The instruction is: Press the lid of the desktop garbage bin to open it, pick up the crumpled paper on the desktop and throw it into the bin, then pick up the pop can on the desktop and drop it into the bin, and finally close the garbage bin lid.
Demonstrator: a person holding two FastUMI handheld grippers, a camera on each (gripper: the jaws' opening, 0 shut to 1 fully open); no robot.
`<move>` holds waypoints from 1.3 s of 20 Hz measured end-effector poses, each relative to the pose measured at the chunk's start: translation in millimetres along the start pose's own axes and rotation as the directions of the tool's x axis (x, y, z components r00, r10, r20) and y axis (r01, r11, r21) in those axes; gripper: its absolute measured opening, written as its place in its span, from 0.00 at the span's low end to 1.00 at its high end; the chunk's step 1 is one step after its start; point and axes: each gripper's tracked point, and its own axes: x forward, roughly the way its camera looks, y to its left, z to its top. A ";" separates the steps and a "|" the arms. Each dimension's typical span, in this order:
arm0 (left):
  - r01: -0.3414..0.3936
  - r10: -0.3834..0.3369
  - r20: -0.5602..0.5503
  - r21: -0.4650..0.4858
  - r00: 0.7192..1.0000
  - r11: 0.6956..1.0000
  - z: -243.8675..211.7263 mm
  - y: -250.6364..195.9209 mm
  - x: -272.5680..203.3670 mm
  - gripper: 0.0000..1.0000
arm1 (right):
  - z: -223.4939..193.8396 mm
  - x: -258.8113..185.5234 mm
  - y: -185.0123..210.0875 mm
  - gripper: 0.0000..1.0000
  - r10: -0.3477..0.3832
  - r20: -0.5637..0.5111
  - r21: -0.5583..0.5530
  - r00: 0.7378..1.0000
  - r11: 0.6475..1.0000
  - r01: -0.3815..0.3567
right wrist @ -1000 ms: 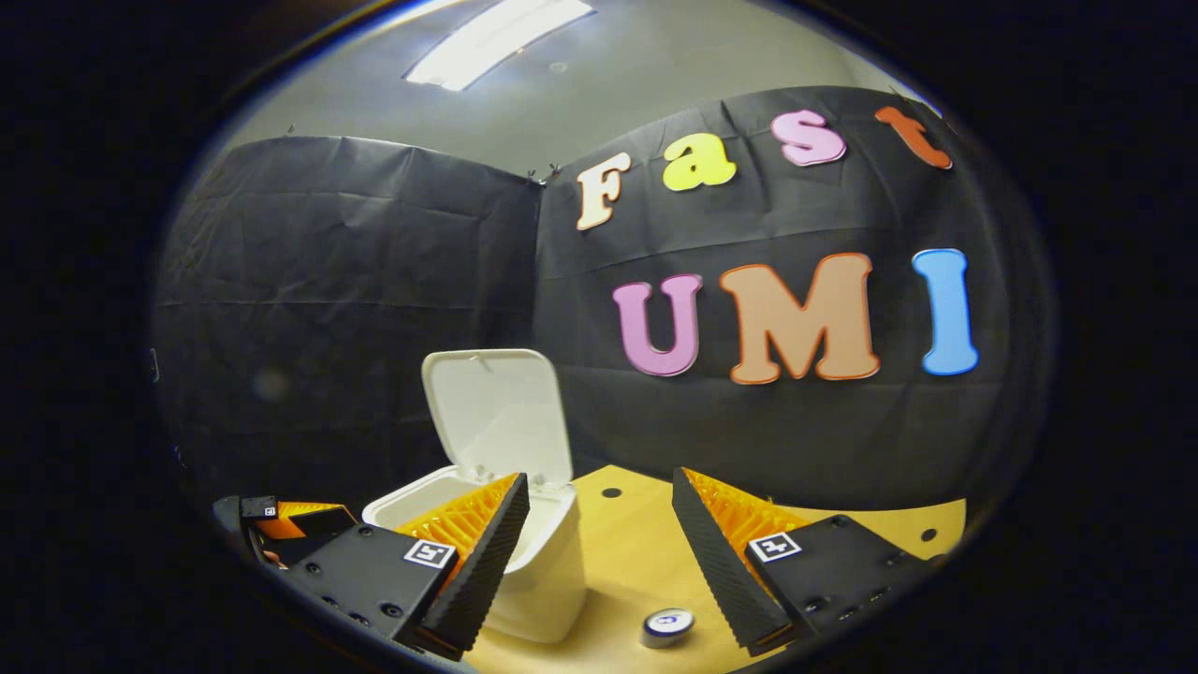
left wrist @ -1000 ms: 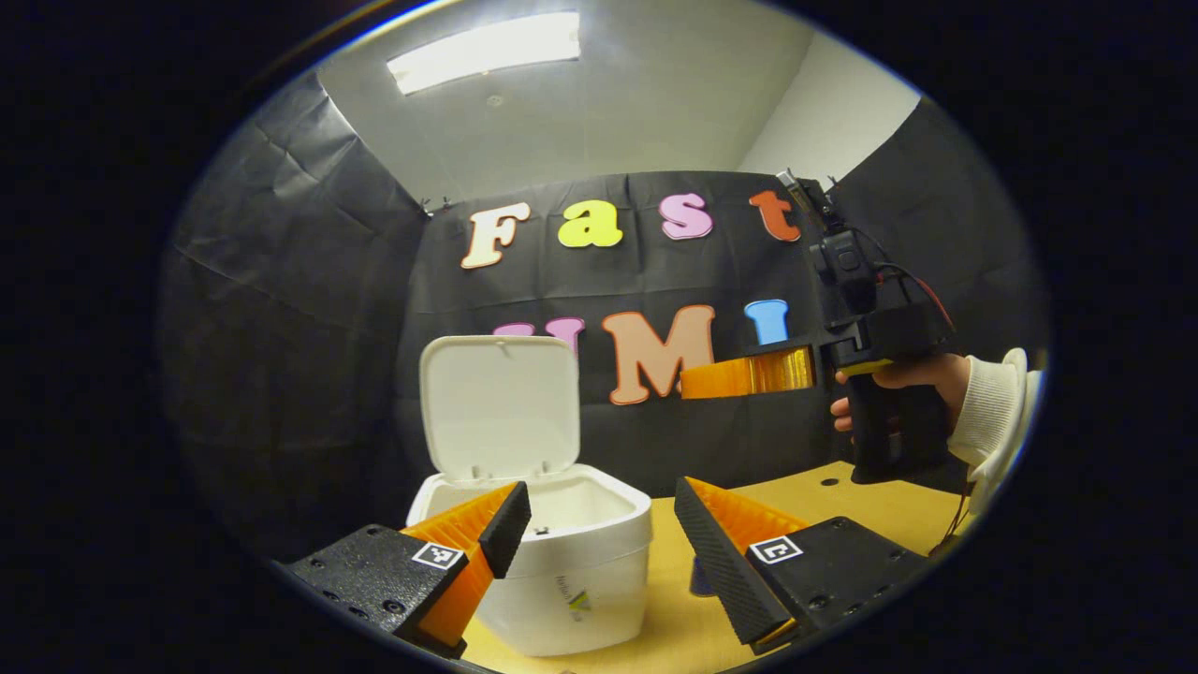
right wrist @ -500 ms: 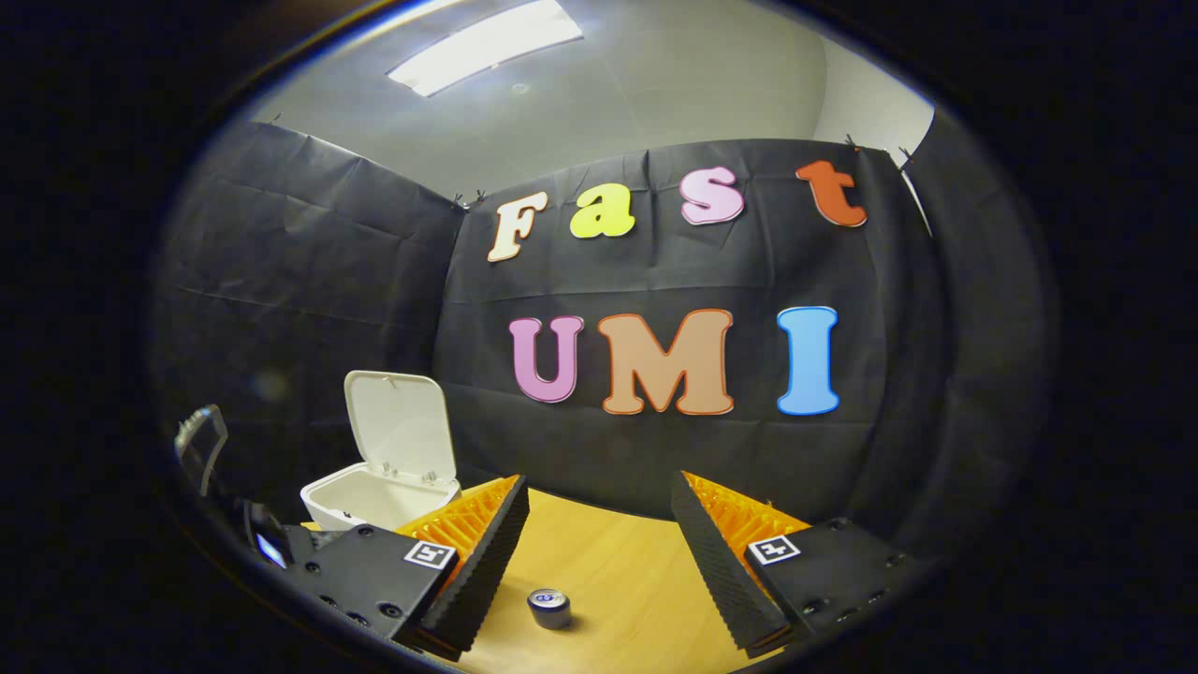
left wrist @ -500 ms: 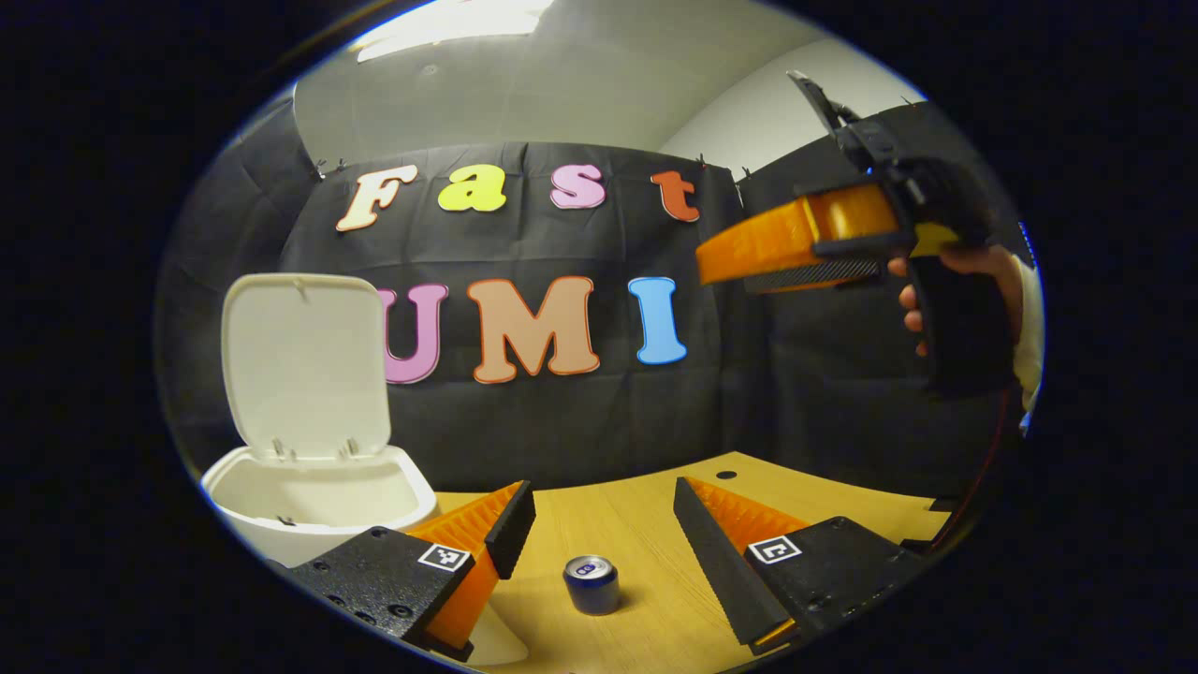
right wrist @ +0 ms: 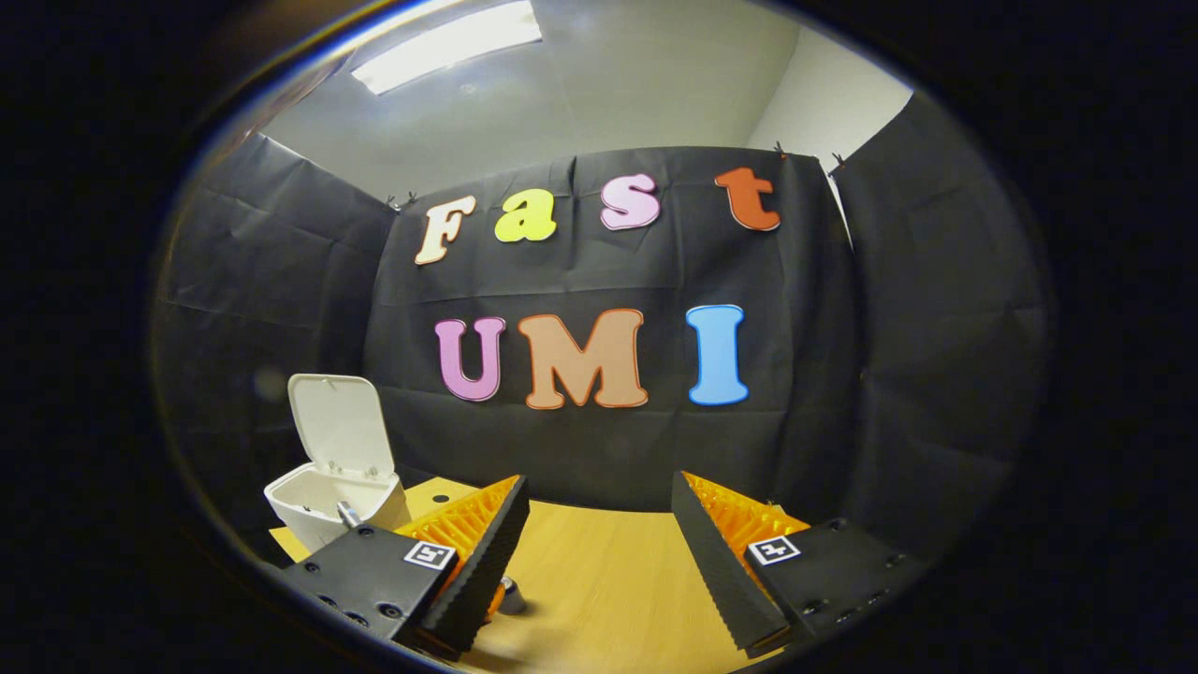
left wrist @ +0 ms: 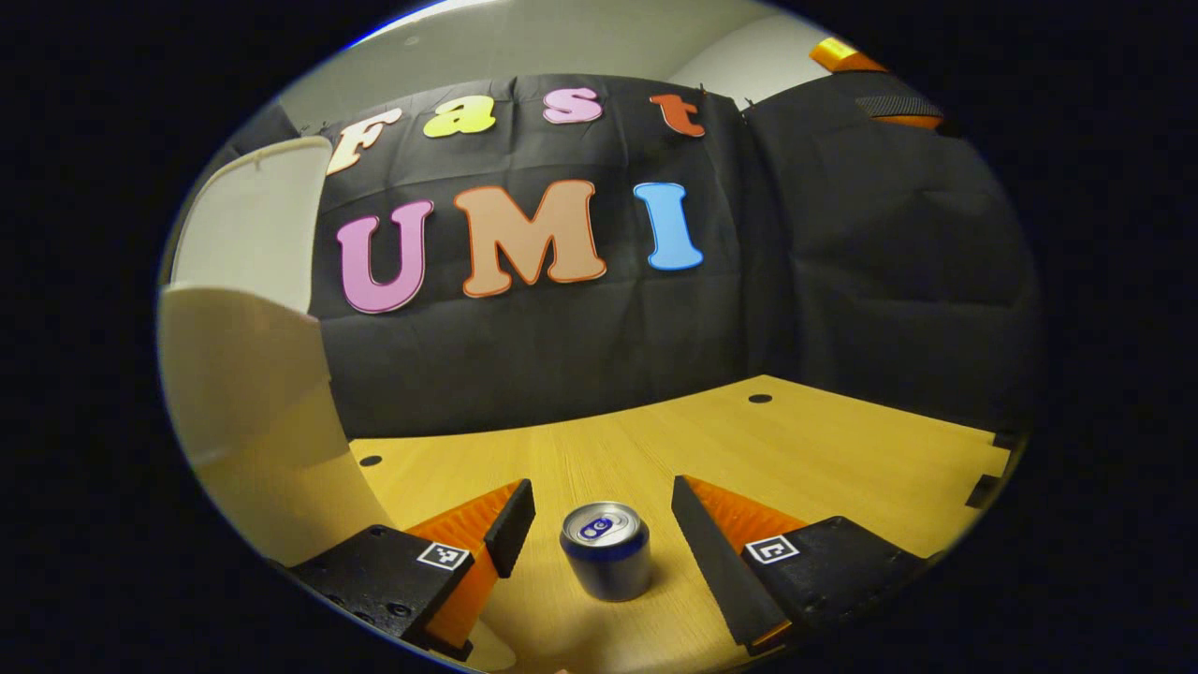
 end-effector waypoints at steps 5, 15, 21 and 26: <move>0.022 -0.022 -0.060 0.006 0.998 1.000 -31.8 -10.9 18.1 0.89 | -19.7 -10.6 -6.9 0.97 -0.062 -0.045 -0.009 0.997 0.998 0.061; -0.005 -0.003 -0.171 -0.048 0.985 0.999 -73.0 -16.1 32.5 0.79 | -32.4 -12.4 -11.5 0.98 -0.084 -0.077 0.029 0.994 0.996 0.086; 0.044 -0.051 -0.129 -0.055 0.990 0.998 -39.4 -32.4 28.1 0.77 | -34.0 -15.8 -23.8 0.95 -0.097 -0.080 0.022 0.992 0.995 0.099; 0.095 -0.097 -0.009 -0.088 0.995 0.992 55.5 -52.4 10.4 0.76 | -39.4 -14.6 -36.0 0.97 -0.075 -0.097 0.010 0.992 0.997 0.076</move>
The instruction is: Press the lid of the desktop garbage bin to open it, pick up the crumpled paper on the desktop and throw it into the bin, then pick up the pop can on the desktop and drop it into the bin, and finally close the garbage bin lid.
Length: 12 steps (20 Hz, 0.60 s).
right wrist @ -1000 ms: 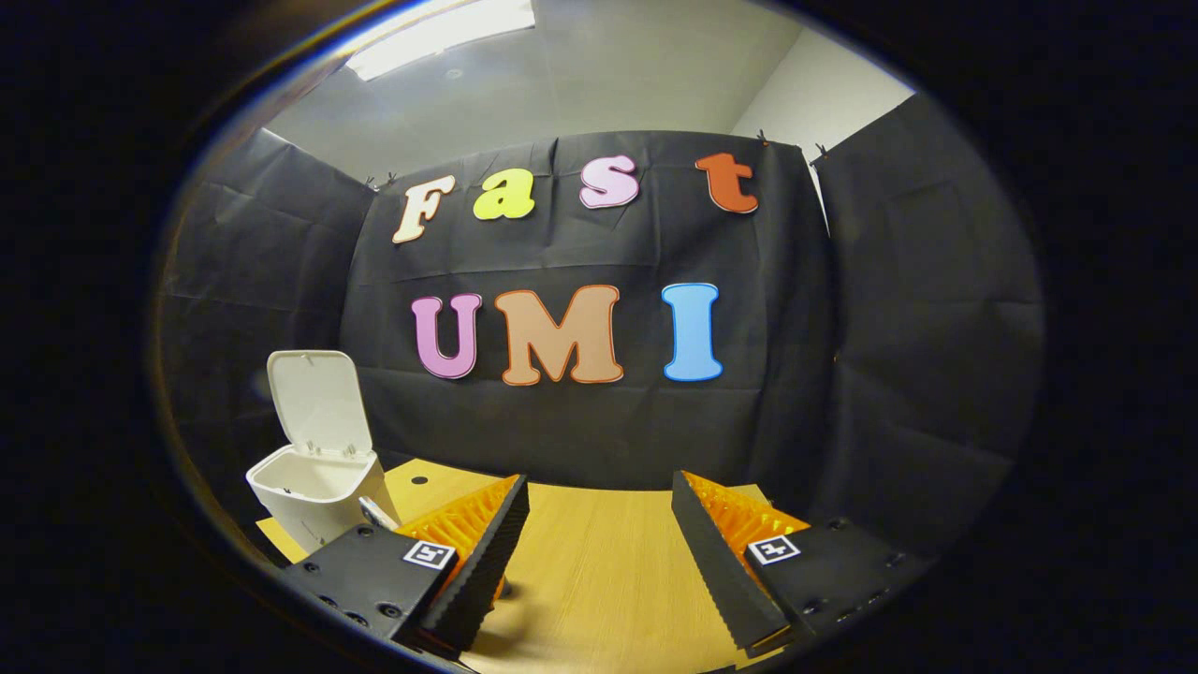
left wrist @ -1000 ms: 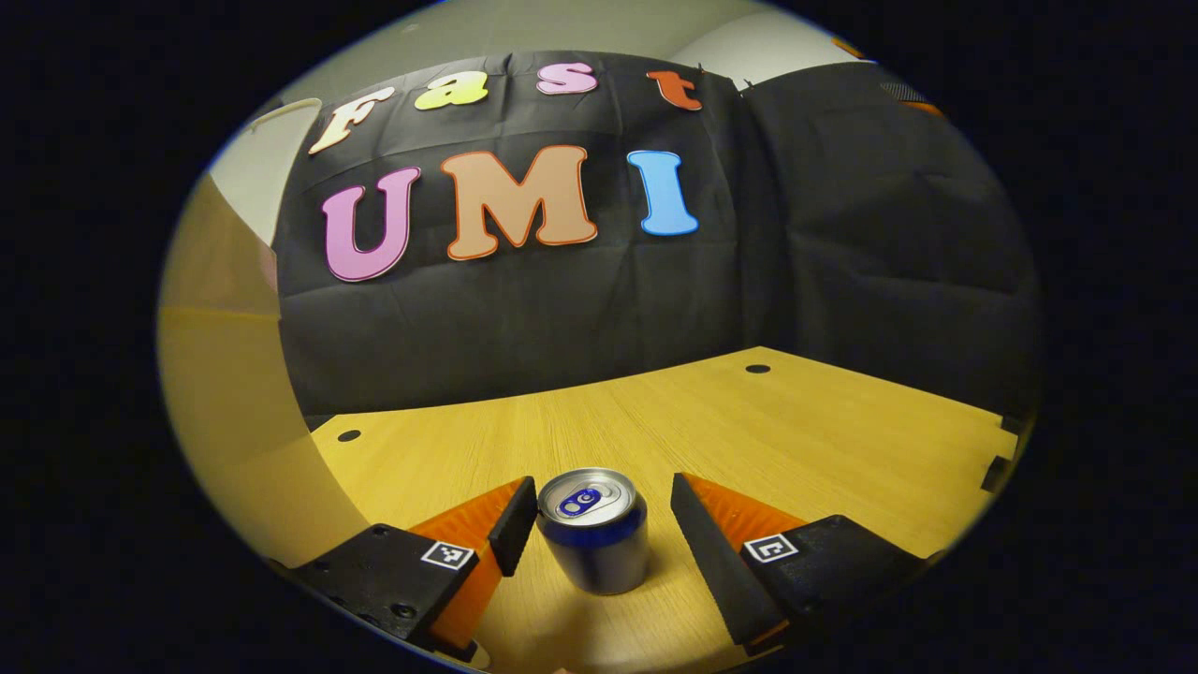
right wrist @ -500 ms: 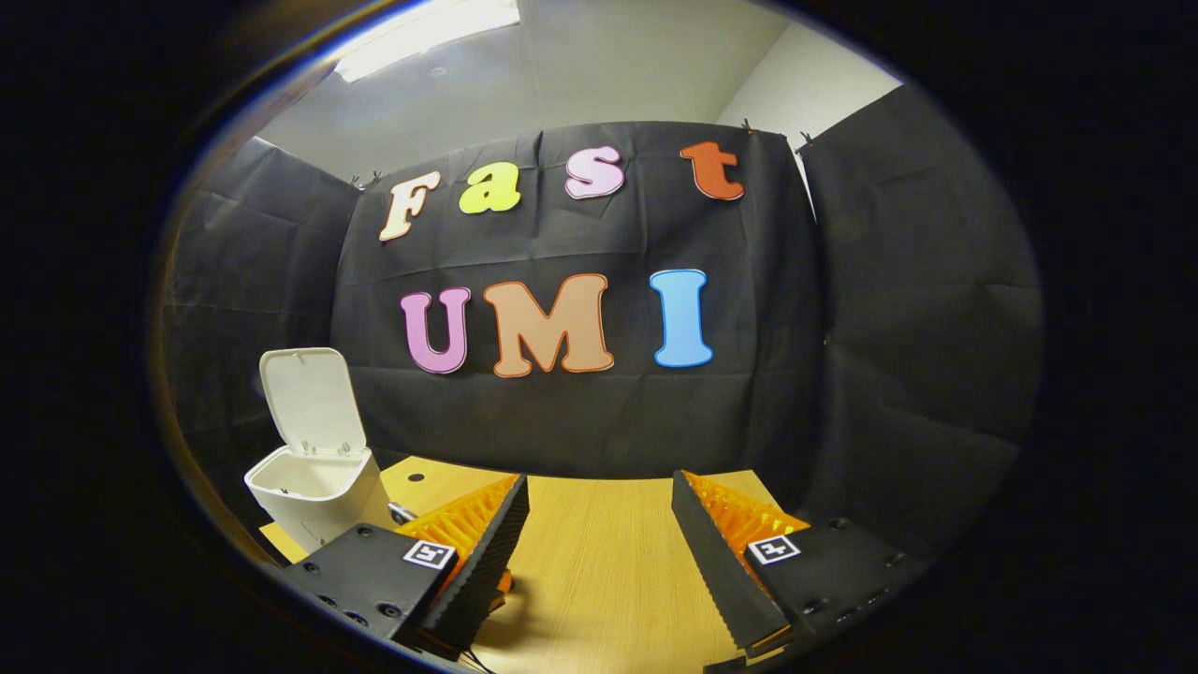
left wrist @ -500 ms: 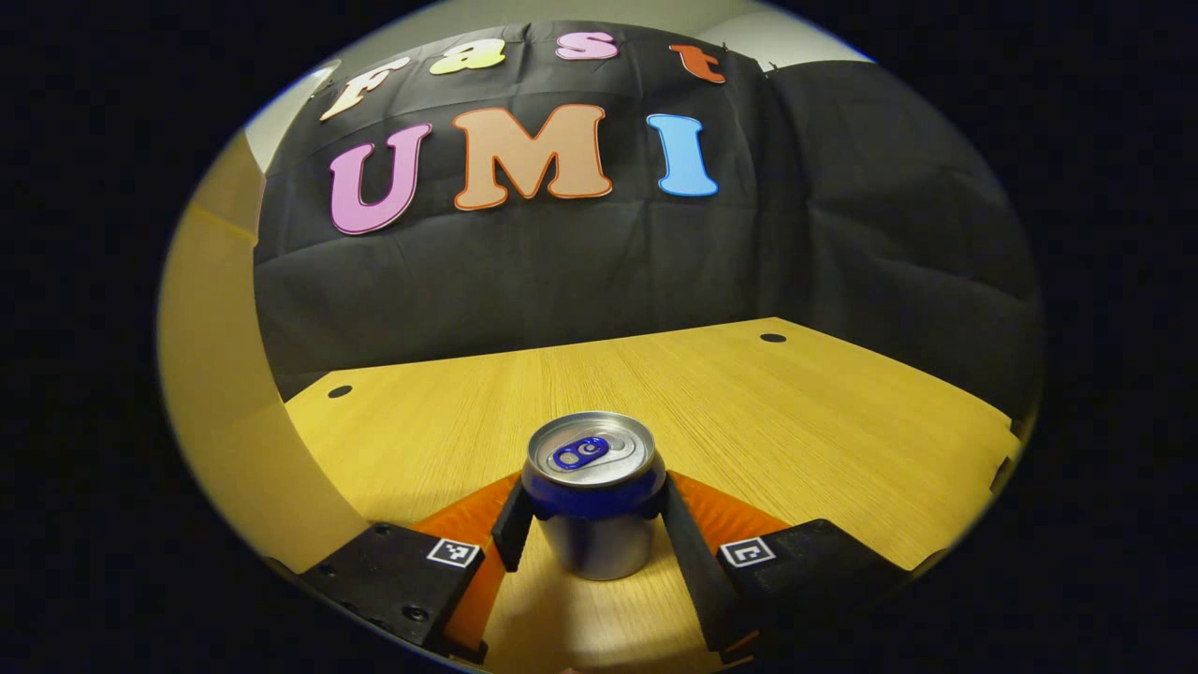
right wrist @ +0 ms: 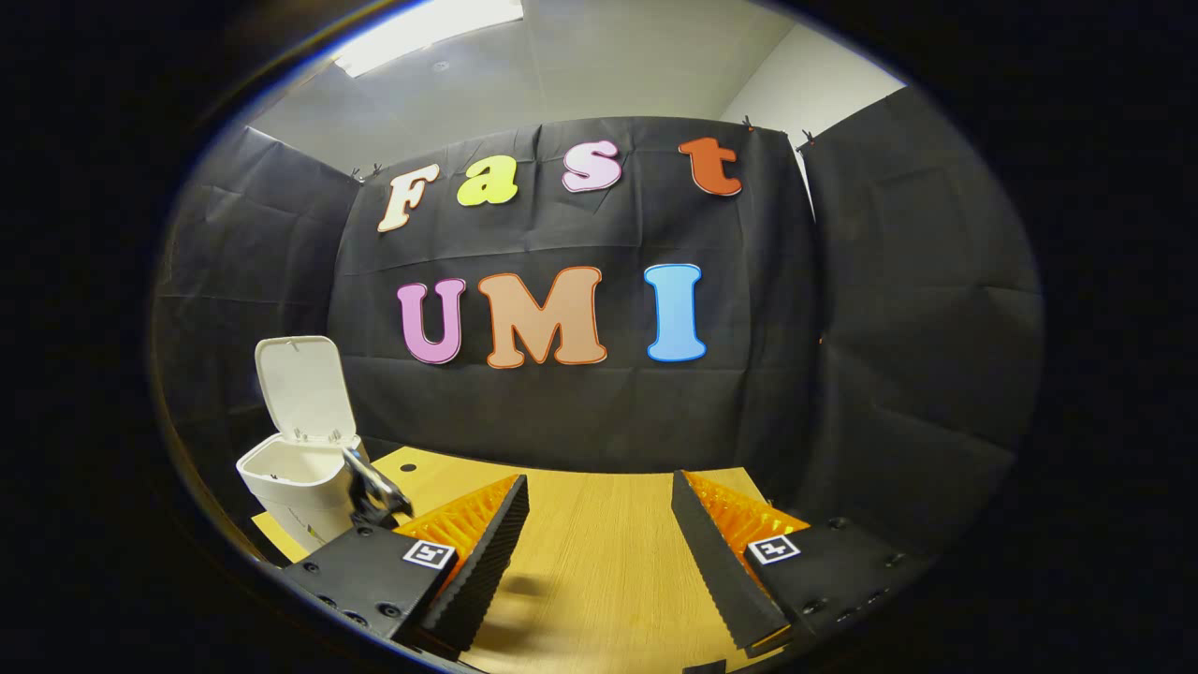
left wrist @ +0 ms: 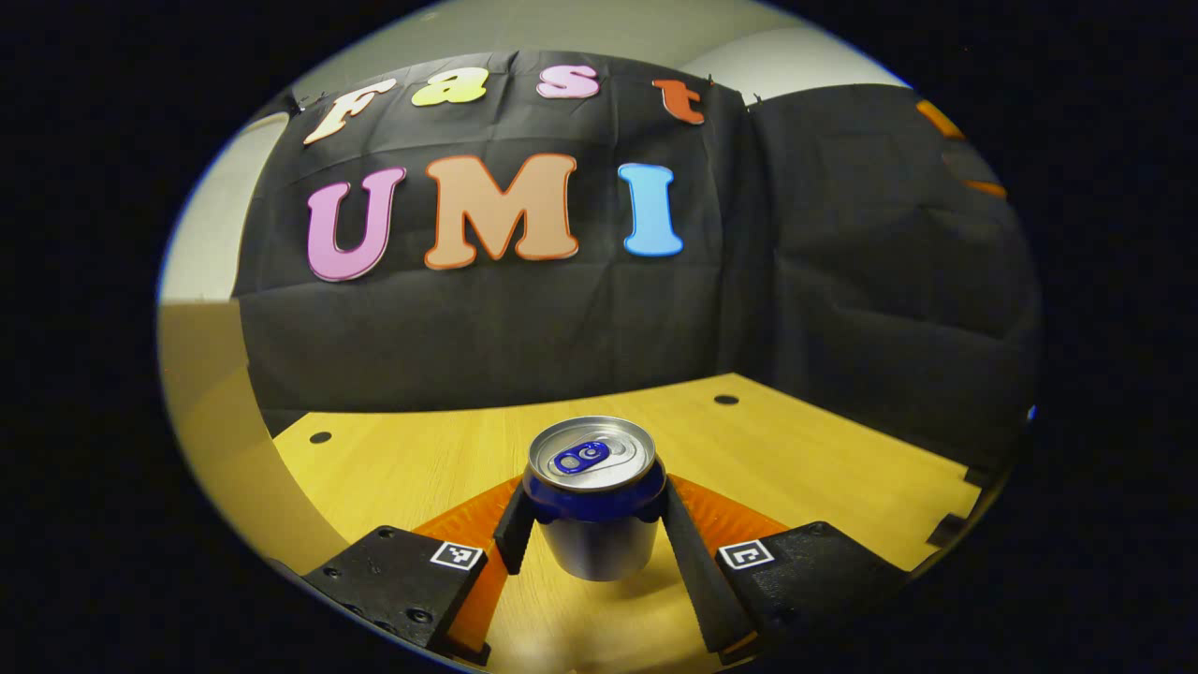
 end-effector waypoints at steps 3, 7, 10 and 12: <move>0.020 -0.019 0.083 -0.020 0.996 1.000 69.4 -12.6 -19.5 0.76 | -5.1 3.9 -11.4 0.97 0.022 0.004 0.016 1.000 1.000 -0.022; -0.078 0.067 0.175 0.055 0.982 0.995 156.4 10.8 -52.7 0.76 | -18.5 1.6 -18.7 0.97 0.086 -0.009 0.020 0.996 0.996 -0.086; -0.170 0.161 0.221 0.020 0.962 0.985 200.1 50.1 -79.5 0.75 | -31.0 3.0 -23.1 0.97 0.123 -0.048 -0.010 0.991 0.992 -0.124; -0.264 0.265 0.210 -0.033 0.941 0.964 207.6 87.2 -102.4 0.75 | -34.8 2.9 -17.7 0.97 0.168 -0.060 -0.008 0.984 0.986 -0.169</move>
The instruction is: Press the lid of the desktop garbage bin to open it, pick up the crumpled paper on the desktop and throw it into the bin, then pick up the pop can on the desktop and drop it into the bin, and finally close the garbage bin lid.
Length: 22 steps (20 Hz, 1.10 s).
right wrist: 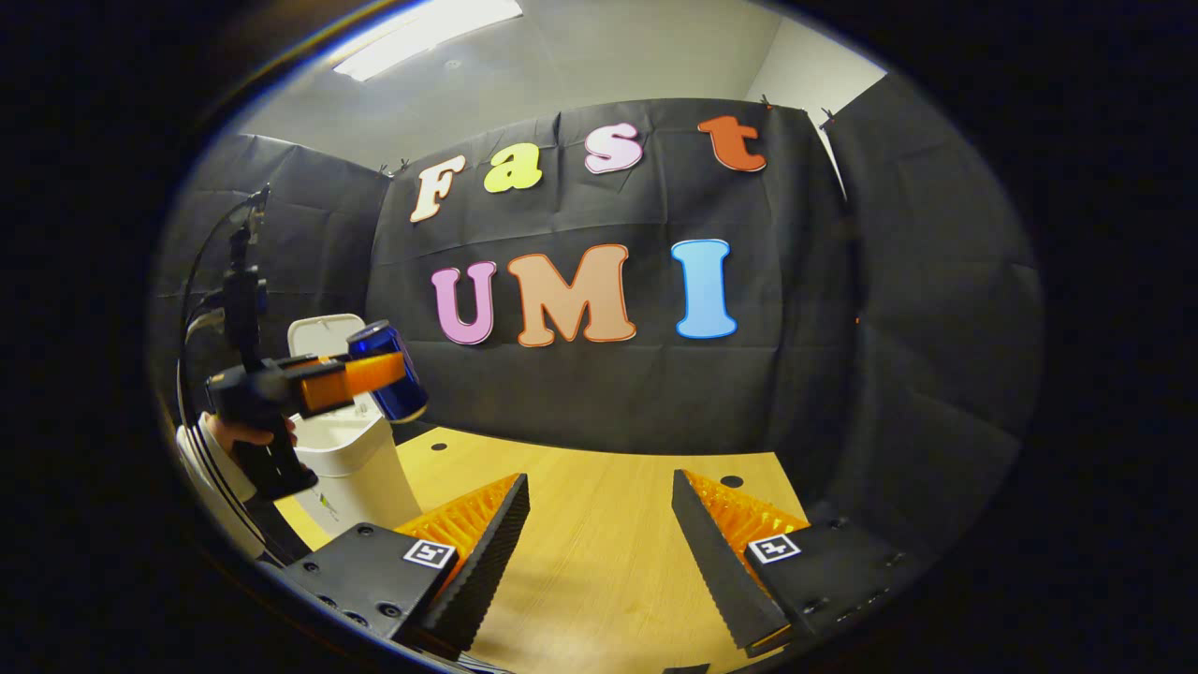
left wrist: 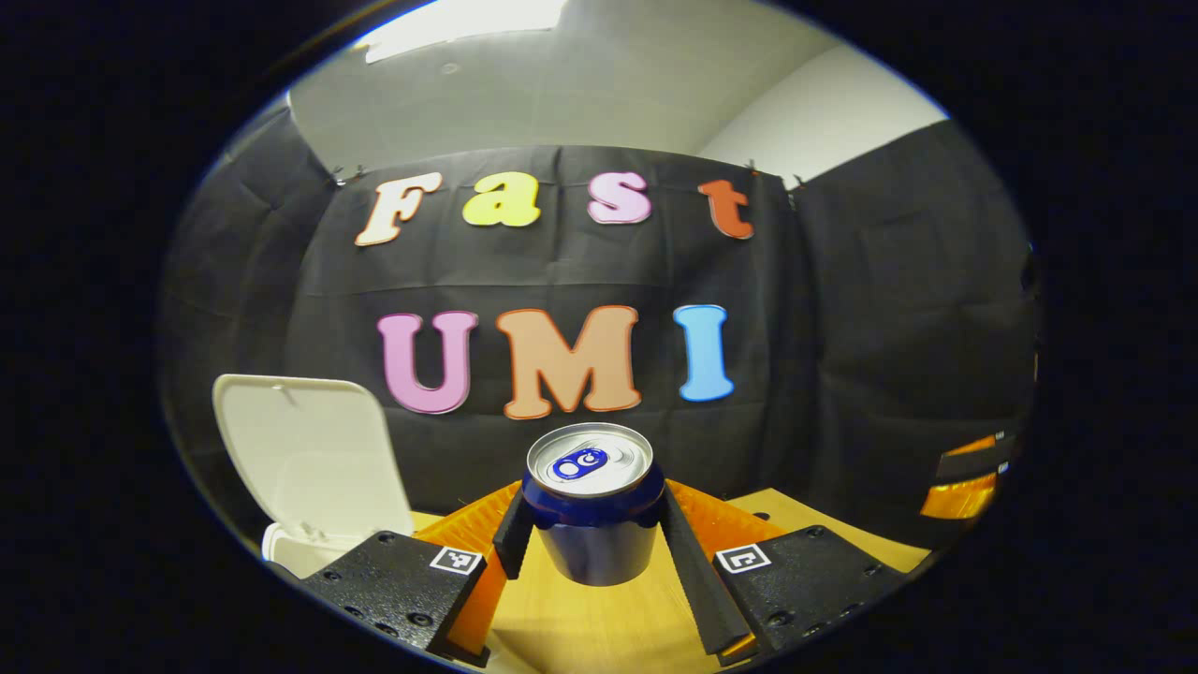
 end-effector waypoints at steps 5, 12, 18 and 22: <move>-0.304 0.307 -0.044 0.069 0.951 0.950 -14.8 122.0 -40.1 0.75 | -9.1 17.6 22.2 0.97 0.116 -0.021 0.050 0.993 0.992 -0.115; -0.432 0.434 -0.100 0.042 0.895 0.901 -42.8 176.9 -65.1 0.79 | -6.9 28.2 37.2 0.96 0.136 -0.018 0.039 0.991 0.990 -0.135; -0.412 0.416 -0.051 0.070 0.908 0.908 -28.1 177.7 -58.1 0.83 | -3.0 28.0 37.2 0.96 0.097 -0.011 0.053 0.995 0.994 -0.096; -0.395 0.394 0.035 0.051 0.918 0.917 6.7 177.6 -50.1 0.85 | -4.5 28.7 40.4 0.96 0.088 -0.012 0.047 0.996 0.995 -0.087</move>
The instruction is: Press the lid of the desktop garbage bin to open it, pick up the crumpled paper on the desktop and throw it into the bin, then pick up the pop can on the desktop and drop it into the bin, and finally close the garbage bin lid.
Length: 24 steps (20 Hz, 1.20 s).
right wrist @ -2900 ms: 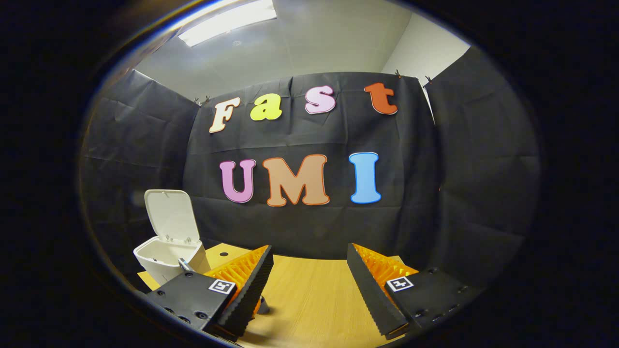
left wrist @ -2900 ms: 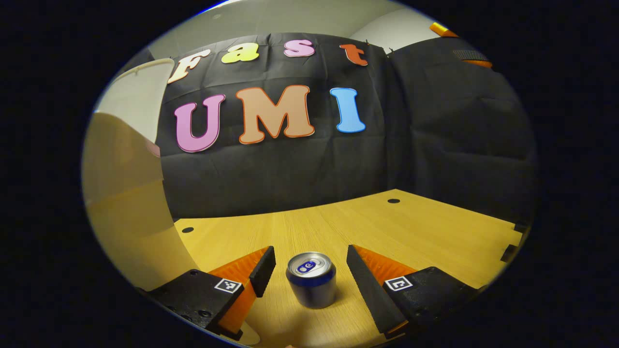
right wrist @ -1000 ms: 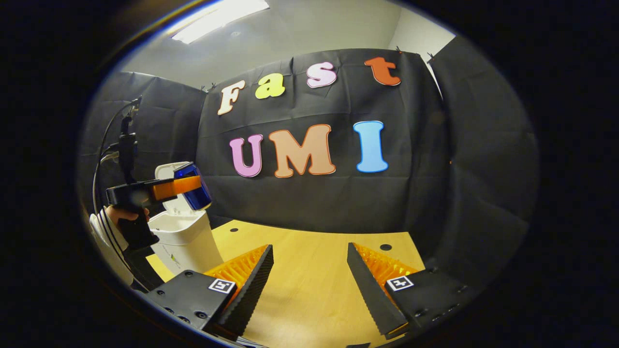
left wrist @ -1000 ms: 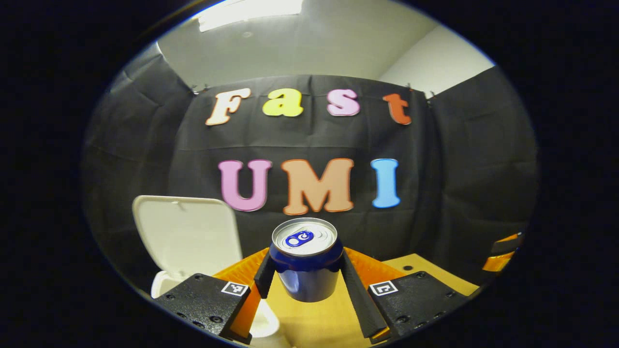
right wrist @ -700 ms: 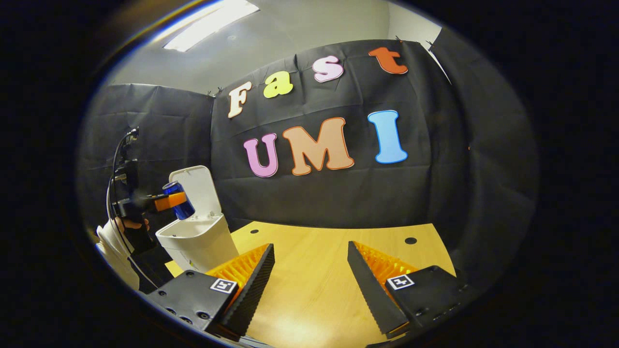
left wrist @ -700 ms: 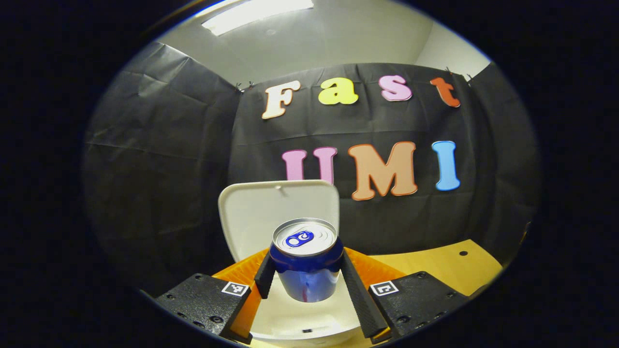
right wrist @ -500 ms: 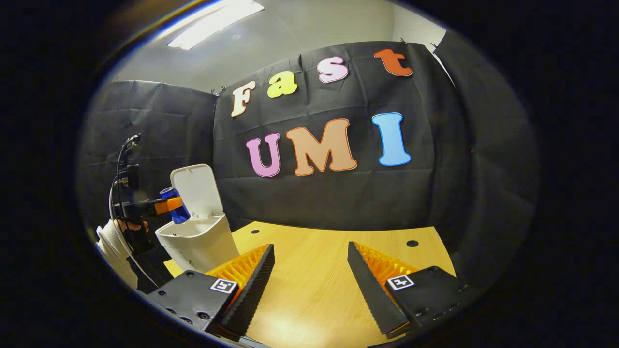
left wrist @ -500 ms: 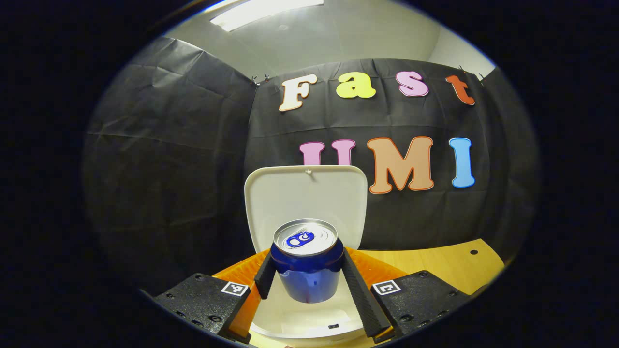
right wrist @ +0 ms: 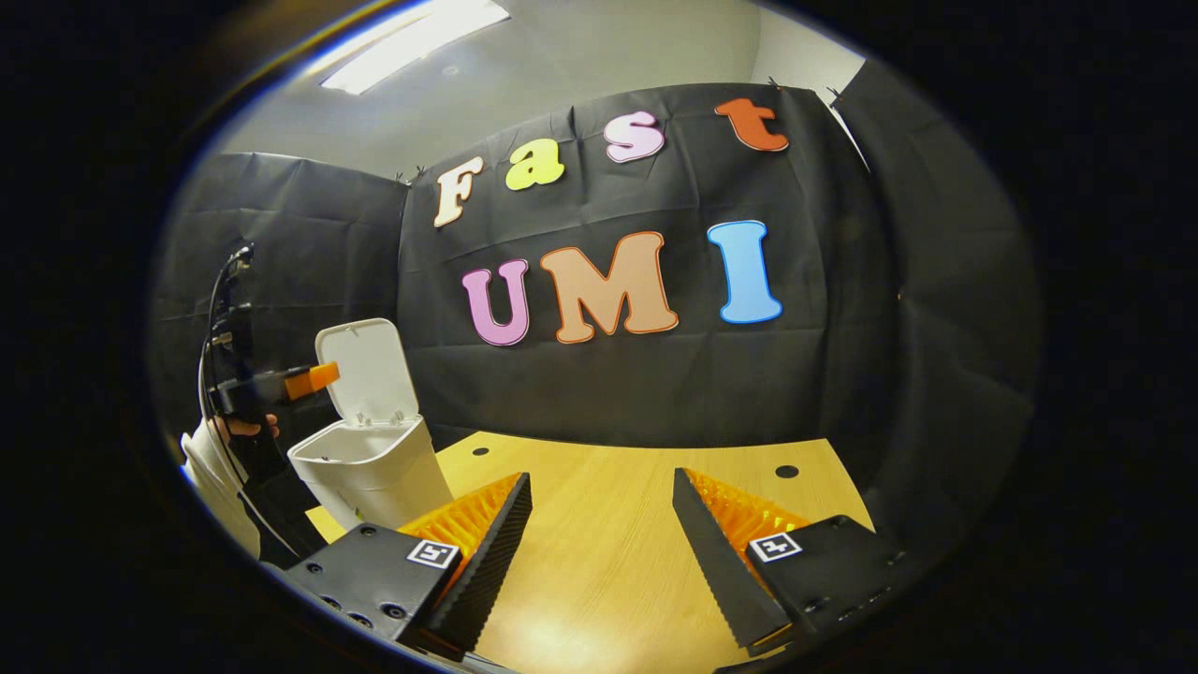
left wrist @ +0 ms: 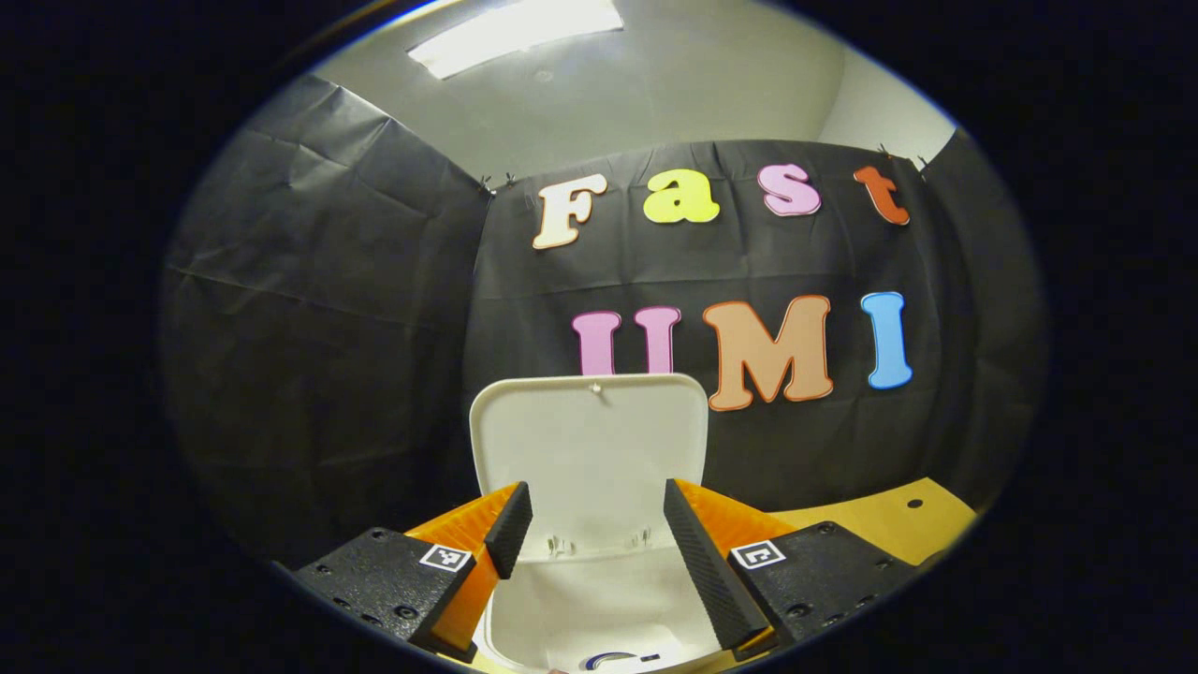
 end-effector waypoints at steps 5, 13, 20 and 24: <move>0.023 -0.018 0.096 -0.045 0.995 0.999 58.1 5.5 15.6 0.86 | -9.8 4.2 9.1 0.96 0.013 -0.027 0.001 1.000 1.000 -0.013; 0.008 -0.010 0.042 0.052 0.999 0.999 85.7 22.6 81.2 0.87 | -25.4 1.5 5.4 0.96 0.010 -0.066 -0.008 0.998 1.000 -0.010; 0.005 -0.001 -0.072 0.056 0.997 0.998 50.3 16.0 108.7 0.88 | -24.5 -7.2 -12.7 0.96 -0.033 -0.065 0.009 0.997 0.999 0.033; -0.007 0.007 -0.052 0.000 0.999 1.000 49.8 16.8 101.9 0.89 | -20.6 -13.3 -17.6 0.96 -0.052 -0.058 0.001 0.997 0.999 0.052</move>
